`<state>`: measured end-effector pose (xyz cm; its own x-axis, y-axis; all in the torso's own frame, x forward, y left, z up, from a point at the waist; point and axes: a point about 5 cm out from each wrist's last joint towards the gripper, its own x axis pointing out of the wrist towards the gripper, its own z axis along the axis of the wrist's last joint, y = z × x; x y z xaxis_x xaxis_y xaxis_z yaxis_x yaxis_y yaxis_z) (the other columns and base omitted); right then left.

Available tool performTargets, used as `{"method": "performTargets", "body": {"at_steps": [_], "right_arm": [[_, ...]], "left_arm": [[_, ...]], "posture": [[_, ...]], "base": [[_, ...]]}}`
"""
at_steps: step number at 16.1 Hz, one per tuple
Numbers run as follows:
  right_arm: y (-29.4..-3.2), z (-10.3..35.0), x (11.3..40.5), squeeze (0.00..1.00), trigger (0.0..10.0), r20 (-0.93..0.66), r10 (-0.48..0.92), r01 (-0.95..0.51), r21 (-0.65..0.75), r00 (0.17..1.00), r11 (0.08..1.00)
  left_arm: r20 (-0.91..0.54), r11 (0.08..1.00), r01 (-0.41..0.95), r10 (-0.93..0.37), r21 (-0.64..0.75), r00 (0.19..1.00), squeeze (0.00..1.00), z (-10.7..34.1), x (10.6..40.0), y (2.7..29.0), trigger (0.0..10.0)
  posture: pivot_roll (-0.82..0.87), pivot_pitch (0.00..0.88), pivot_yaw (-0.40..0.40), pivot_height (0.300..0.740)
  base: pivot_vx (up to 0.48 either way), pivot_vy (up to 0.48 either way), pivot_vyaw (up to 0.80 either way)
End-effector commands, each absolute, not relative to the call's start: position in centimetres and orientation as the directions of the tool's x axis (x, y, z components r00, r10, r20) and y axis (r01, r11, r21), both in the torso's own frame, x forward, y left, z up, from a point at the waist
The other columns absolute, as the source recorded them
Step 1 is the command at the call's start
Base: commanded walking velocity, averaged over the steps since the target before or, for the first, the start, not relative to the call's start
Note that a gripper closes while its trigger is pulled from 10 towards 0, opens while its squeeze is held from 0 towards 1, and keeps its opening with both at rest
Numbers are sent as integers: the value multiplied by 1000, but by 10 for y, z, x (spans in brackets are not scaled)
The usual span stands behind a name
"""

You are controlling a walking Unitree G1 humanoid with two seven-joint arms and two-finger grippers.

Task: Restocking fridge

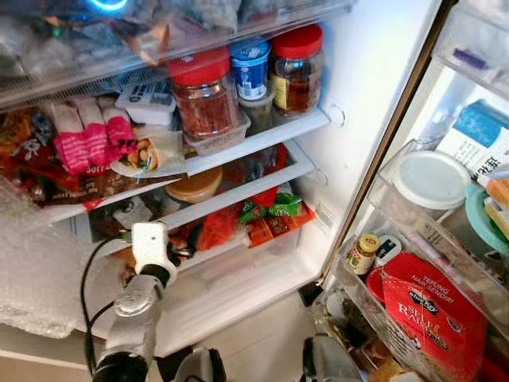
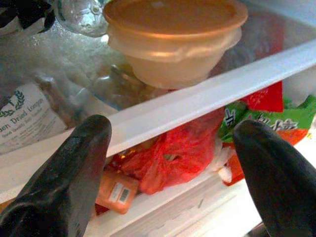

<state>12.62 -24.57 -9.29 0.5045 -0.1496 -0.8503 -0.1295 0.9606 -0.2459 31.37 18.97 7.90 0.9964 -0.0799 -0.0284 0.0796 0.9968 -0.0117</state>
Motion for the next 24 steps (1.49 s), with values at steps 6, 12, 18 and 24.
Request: {"method": "performTargets", "body": {"at_steps": [6,12,18,24], "right_arm": [[-235,-95,130,0,10000,-852,-165,54,-159,497,986],[-228,-98,129,0,10000,-858,-172,146,-115,484,983],[-225,-99,128,0,10000,-862,-164,154,-101,480,983],[-226,-98,130,0,10000,-858,-161,147,-101,487,984]], "left_arm": [[-70,996,57,-52,64,996,0,66,316,196,10000],[-120,998,23,-16,51,993,0,53,311,206,10000],[-235,1000,-21,23,11,972,0,29,300,210,10000],[-496,995,-97,95,22,863,0,-19,262,225,10000]], "posture": [[-96,70,110,643],[-101,45,142,643],[-102,2,143,643],[-81,8,121,643]], "base": [[-286,0,0],[-301,0,0],[-303,0,0],[-98,0,0]]}}
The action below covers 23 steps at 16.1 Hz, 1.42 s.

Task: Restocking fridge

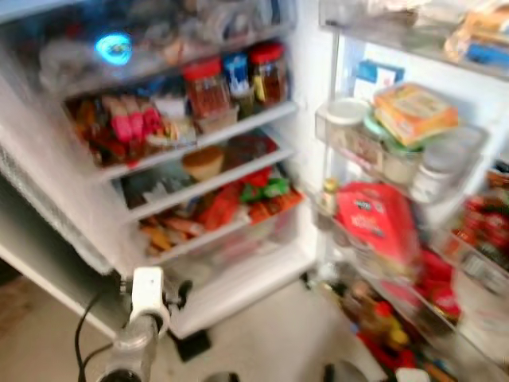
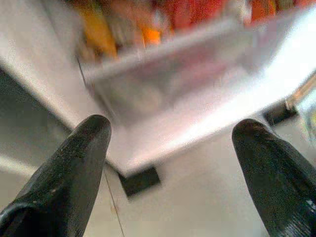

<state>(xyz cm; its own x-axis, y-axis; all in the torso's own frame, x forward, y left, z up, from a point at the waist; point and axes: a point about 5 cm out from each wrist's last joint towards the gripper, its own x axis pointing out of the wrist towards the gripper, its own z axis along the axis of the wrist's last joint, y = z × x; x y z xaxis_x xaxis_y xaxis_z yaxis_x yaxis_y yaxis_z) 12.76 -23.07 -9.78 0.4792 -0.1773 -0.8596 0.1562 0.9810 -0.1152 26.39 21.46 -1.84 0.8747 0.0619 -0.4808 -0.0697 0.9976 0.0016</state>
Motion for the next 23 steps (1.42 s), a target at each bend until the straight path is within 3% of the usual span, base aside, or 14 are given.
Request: {"method": "performTargets", "body": {"at_steps": [1,3,11,23], "right_arm": [[-227,-97,131,0,10000,-857,-161,147,-102,489,984],[-228,-97,132,0,10000,-857,-160,146,-101,491,984],[-231,-96,132,0,10000,-859,-153,123,-106,489,987],[-237,-96,130,0,10000,-863,-158,105,-122,480,987]], "left_arm": [[-555,992,-120,119,35,823,0,-28,253,228,10000],[-612,991,-128,126,41,781,0,-38,242,228,10000],[-736,988,-141,143,66,662,0,-62,208,228,10000],[-759,986,-157,146,59,634,0,-66,205,223,10000]], "posture": [[-68,13,114,643],[-68,21,111,643],[-66,50,68,643],[-68,16,41,643]], "base": [[0,0,0],[0,0,0],[0,421,0],[0,424,0]]}}
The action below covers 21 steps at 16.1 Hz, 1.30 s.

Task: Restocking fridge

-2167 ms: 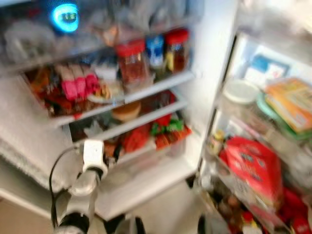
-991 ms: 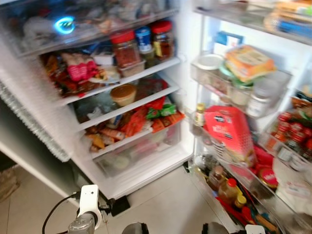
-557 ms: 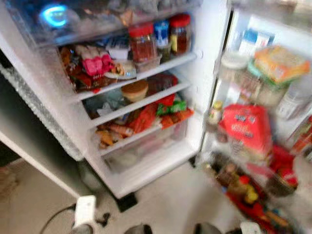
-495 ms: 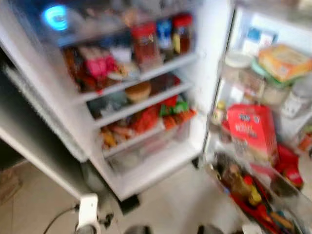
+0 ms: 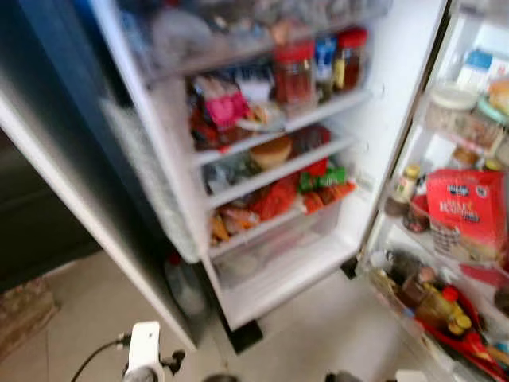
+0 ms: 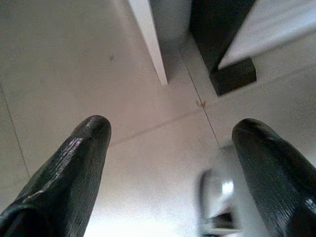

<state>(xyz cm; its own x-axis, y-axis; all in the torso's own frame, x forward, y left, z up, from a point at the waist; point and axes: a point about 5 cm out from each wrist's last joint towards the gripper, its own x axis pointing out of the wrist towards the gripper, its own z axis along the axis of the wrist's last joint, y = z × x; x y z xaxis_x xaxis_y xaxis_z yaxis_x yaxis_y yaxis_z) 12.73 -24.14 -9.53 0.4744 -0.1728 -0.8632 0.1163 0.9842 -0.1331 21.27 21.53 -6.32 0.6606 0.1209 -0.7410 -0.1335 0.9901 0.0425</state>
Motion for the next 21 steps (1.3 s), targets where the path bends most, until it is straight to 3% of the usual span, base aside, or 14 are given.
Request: {"method": "performTargets", "body": {"at_steps": [1,5,13,21], "right_arm": [[-238,-95,130,0,10000,-864,-162,101,-129,477,987],[-240,-94,133,0,10000,-851,-162,115,-120,499,986],[-238,-94,133,0,10000,-854,-164,132,-113,493,985],[-236,-95,132,0,10000,-850,-159,148,-97,501,984]], "left_arm": [[-759,986,-158,141,51,636,0,-66,206,221,10000],[-761,984,-176,140,35,634,0,-67,206,219,10000],[-761,983,-177,145,41,632,0,-65,208,221,10000],[-764,978,-208,136,2,631,0,-66,208,219,10000]], "posture": [[-68,14,33,643],[-58,23,28,647],[-58,38,47,740],[-61,18,58,740]], "base": [[0,0,0],[0,0,0],[0,0,0],[0,33,0]]}}
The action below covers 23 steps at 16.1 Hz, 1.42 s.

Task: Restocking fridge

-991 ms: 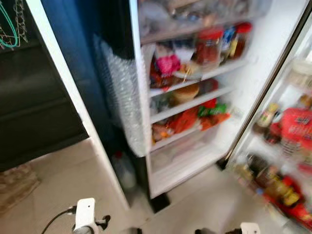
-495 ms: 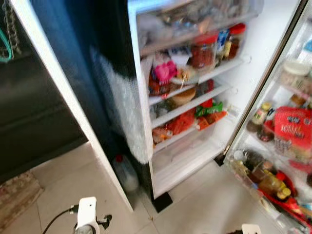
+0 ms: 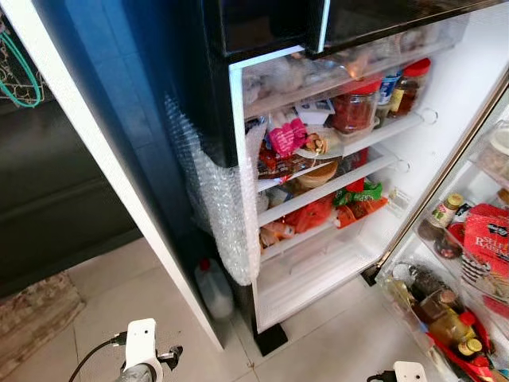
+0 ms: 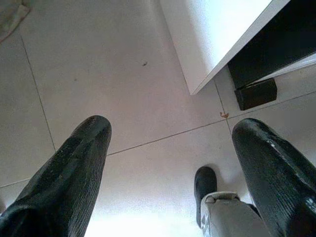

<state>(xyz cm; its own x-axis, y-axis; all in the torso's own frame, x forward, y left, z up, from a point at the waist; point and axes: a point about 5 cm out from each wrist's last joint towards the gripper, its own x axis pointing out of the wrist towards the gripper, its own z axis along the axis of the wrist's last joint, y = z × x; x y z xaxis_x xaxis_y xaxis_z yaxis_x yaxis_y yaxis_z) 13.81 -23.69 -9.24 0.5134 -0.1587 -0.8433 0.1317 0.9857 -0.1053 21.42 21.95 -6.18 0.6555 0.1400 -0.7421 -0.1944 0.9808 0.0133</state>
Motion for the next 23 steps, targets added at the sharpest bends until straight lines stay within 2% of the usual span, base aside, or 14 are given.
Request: {"method": "performTargets", "body": {"at_steps": [1,14,21,23], "right_arm": [[-236,-95,131,0,10000,-850,-160,148,-97,501,984],[-234,-95,133,0,10000,-846,-172,165,-102,504,981],[-234,-95,132,0,10000,-846,-179,180,-100,503,979],[-234,-96,132,0,10000,-849,-178,191,-93,497,977]], "left_arm": [[-764,978,-207,134,1,631,0,-66,208,219,10000],[-760,981,-194,121,-6,639,0,-64,210,222,10000],[-754,985,-175,105,-14,649,0,-63,211,221,10000],[-754,985,-174,106,-11,648,0,-63,211,221,10000]], "posture": [[-64,14,60,740],[-58,33,73,740],[-59,34,73,740],[-59,34,73,740]], "base": [[0,274,0],[0,273,0],[0,78,0],[0,0,-800]]}}
